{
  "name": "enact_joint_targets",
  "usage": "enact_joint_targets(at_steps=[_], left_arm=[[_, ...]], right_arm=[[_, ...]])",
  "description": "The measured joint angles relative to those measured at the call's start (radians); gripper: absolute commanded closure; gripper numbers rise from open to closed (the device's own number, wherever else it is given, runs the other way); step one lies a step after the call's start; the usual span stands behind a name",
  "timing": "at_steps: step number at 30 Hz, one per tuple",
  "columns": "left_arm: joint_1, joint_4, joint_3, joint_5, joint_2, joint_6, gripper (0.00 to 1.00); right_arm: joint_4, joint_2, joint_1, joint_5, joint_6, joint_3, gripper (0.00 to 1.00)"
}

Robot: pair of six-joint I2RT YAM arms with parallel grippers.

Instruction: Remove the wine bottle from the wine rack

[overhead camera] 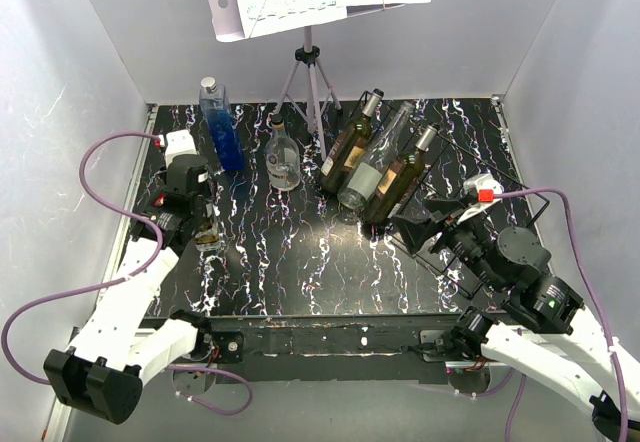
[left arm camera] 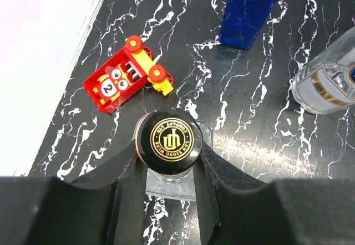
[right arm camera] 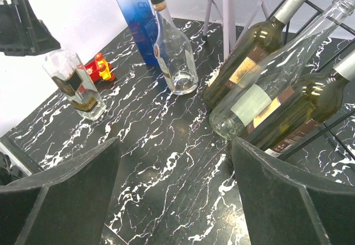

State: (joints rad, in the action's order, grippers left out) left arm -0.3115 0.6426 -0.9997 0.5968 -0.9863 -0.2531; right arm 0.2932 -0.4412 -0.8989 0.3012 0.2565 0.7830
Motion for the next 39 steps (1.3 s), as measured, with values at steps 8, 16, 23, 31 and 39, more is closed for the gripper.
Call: enact_joint_targets(at_steps=[8, 16, 23, 31, 39], left_arm=[[0.021, -0.039, 0.052, 0.005, 0.123, -0.013, 0.21], [0.021, -0.017, 0.003, -0.082, 0.182, -0.004, 0.02], [0.021, -0.046, -0.078, -0.384, 0.298, 0.007, 0.02], [0.021, -0.234, 0.101, -0.918, 0.438, 0.036, 0.02], [0.021, -0.329, 0.299, -1.044, 0.547, 0.007, 0.02]], right_arm=[[-0.003, -0.070, 0.000, 0.026, 0.012, 0.000, 0.13], [-0.015, -0.184, 0.000, 0.187, 0.047, 0.004, 0.16], [-0.044, -0.437, 0.133, 0.303, 0.042, 0.141, 0.28], [-0.057, -0.645, 0.403, 0.185, 0.095, 0.242, 0.39], [-0.090, -0.783, 0.503, 0.110, 0.117, 0.305, 0.43]])
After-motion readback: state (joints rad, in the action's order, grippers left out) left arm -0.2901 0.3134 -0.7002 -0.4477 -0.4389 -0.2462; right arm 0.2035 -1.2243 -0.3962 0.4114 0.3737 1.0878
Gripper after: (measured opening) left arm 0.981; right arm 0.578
